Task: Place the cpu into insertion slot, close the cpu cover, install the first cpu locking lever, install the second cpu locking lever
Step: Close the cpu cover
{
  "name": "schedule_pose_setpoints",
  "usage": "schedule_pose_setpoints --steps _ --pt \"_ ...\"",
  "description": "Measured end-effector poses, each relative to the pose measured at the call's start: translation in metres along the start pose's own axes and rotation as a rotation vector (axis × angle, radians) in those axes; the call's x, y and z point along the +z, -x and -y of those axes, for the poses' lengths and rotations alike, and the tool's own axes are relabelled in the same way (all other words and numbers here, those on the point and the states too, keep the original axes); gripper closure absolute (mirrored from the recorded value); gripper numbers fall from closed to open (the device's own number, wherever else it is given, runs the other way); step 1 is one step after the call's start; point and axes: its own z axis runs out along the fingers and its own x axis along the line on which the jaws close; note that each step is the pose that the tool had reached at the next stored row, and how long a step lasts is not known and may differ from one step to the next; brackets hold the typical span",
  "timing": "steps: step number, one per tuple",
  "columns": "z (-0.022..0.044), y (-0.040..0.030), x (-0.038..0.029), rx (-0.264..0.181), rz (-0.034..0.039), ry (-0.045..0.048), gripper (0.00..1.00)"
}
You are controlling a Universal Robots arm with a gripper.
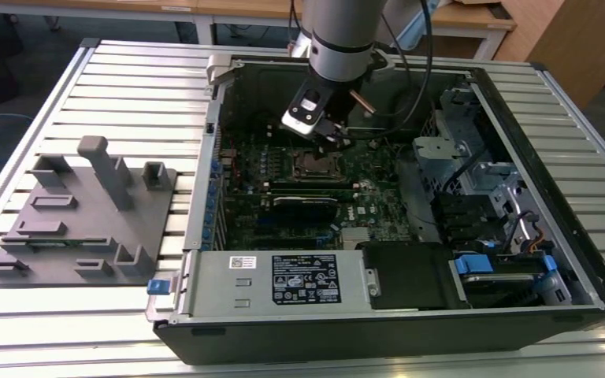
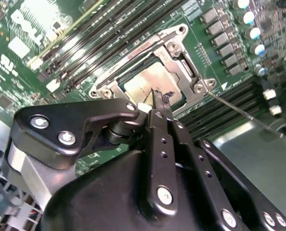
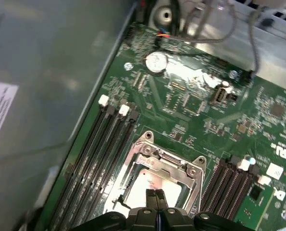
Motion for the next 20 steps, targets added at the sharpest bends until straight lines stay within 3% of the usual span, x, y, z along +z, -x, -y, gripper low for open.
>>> schedule_pose_setpoints --steps 20 --pt "0.0000 0.0000 0.0009 -0.356 -0.0020 -0.0145 0.90"
